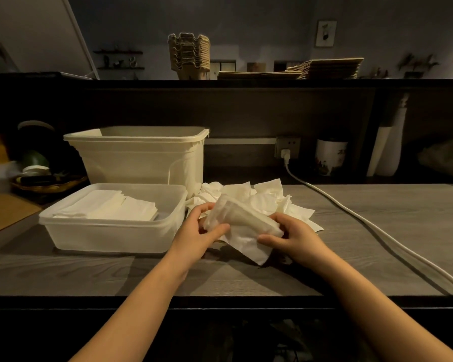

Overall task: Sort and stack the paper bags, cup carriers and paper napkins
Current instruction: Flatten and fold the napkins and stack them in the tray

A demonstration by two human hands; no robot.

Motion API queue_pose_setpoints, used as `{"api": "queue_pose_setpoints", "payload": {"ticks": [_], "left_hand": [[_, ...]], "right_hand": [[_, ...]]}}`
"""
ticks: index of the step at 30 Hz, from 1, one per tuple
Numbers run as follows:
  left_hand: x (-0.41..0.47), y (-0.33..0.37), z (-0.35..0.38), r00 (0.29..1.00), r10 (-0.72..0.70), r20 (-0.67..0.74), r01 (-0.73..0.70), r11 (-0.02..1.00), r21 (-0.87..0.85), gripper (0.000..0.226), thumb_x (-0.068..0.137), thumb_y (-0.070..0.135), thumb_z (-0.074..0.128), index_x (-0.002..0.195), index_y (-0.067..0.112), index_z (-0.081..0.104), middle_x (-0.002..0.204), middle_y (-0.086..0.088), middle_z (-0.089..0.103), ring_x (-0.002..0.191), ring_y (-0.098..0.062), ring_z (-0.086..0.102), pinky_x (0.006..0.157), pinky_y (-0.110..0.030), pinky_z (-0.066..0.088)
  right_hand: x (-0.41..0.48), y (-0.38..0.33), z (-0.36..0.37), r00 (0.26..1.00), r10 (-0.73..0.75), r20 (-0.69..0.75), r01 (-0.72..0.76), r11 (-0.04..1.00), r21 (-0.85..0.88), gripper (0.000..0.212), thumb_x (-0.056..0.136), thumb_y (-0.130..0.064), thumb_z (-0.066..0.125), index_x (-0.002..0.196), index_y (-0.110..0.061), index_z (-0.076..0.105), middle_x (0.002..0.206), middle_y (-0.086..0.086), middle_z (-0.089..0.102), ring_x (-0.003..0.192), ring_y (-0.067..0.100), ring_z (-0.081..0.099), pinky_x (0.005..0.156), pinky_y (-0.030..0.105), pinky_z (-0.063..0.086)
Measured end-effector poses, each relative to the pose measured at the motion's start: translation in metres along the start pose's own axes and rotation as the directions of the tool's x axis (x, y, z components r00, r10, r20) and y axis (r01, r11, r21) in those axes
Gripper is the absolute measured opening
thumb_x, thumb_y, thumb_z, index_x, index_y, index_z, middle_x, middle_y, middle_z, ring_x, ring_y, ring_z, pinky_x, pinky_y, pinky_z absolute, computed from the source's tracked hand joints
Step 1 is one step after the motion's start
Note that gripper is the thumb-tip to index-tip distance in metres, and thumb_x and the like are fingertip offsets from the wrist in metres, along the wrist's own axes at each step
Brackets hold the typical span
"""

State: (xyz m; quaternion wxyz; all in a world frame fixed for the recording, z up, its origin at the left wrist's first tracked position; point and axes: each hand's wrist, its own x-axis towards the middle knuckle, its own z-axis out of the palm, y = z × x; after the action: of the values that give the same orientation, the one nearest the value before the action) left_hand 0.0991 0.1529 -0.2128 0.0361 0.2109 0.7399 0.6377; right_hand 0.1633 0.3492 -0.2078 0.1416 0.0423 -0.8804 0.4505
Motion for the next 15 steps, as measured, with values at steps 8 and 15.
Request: {"api": "queue_pose_setpoints", "payload": {"ticks": [8,15], "left_hand": [[0.007,0.024,0.055,0.953,-0.298,-0.052,0.194,0.735,-0.650,0.025,0.088,0.026,0.060,0.111,0.023,0.054,0.110,-0.005,0.062,0.101,-0.024,0.060,0.085,-0.041,0.053],[0.012,0.025,0.071,0.950,-0.297,-0.101,0.145,0.701,-0.698,0.039,0.091,0.025,0.057,0.128,0.028,0.046,0.124,-0.006,0.057,0.111,-0.027,0.057,0.094,-0.050,0.048]], "right_hand": [[-0.001,-0.004,0.000,0.996,0.087,0.023,-0.090,0.971,0.222,0.019,0.082,-0.018,0.069,0.097,-0.015,0.058,0.099,0.011,0.066,0.091,0.026,0.066,0.083,0.041,0.055],[0.002,0.002,-0.001,0.988,0.152,0.003,-0.149,0.959,0.243,0.025,0.082,-0.025,0.069,0.103,-0.018,0.057,0.104,0.006,0.066,0.094,0.020,0.066,0.086,0.042,0.054]]}}
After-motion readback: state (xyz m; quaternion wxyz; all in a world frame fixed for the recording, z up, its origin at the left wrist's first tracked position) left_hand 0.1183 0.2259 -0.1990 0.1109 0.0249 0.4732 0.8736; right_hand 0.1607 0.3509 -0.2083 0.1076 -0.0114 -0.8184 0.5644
